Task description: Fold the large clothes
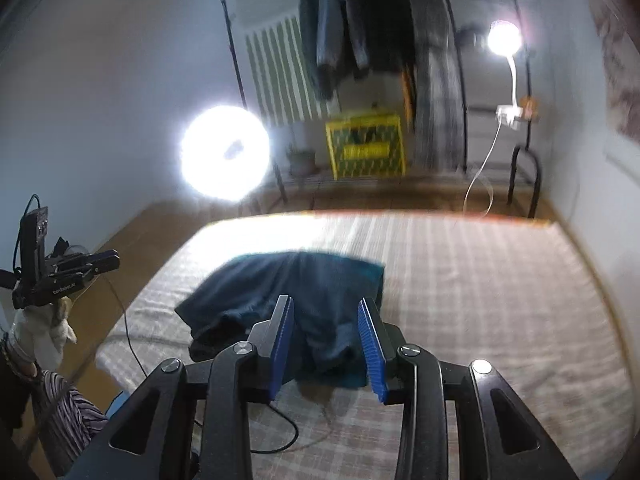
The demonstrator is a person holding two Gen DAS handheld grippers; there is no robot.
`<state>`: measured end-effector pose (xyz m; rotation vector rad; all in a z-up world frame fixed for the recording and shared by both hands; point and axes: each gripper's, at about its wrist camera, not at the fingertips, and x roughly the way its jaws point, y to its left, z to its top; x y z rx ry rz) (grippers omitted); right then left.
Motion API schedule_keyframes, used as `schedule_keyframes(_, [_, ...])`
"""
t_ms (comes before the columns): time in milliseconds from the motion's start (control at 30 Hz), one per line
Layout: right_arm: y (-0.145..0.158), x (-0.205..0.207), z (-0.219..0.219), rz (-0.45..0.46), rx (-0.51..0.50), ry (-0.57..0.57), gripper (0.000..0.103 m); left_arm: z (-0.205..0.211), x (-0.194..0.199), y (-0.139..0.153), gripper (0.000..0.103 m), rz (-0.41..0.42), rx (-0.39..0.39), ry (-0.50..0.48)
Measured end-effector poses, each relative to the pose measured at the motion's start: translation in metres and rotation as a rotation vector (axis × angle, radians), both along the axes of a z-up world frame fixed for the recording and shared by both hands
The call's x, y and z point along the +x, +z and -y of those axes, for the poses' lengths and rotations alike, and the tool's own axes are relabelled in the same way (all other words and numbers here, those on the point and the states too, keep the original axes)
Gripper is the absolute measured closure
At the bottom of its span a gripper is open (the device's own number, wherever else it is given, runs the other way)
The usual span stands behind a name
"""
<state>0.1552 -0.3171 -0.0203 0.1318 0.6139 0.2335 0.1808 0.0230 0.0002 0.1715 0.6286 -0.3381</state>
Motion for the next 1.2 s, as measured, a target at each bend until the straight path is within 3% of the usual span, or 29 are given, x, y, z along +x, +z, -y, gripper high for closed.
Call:
schedule_keyframes(200, [0.07,-0.061,0.011,0.161,-0.026,-0.037,0.061,0.008,-0.066,0.078,0.086,0.174,0.003,-0.028])
schedule_keyframes(367, [0.117,-0.108,0.013,0.277,-0.068,-0.056,0.057,0.01,-0.112,0.126,0.086,0.292,0.029,-0.044])
schedule_keyframes(633, [0.164,-0.14,0.027,0.368,-0.066,-0.099,0.055,0.007,-0.145,0.177,0.083,0.362,0.026,-0.025])
schedule_keyframes(700, [0.169,-0.142,0.03,0.374,-0.056,-0.102,0.048,0.005,-0.148,0.18,0.081,0.365,0.02,-0.016])
schedule_keyframes(733, [0.169,-0.14,0.03,0.367,-0.048,-0.093,0.04,0.004,-0.145,0.178,0.073,0.351,0.011,-0.017])
schedule_keyframes(800, [0.163,-0.131,0.03,0.347,-0.046,-0.081,0.038,0.004,-0.138,0.169,0.064,0.324,0.001,-0.019])
schedule_keyframes(967, [0.129,-0.103,0.023,0.269,-0.06,-0.075,0.038,0.003,-0.092,0.118,0.064,0.179,-0.058,-0.038])
schedule_keyframes(1200, [0.062,-0.025,0.007,0.139,-0.008,-0.029,0.039,0.015,0.0,0.033,0.064,-0.043,-0.192,-0.066])
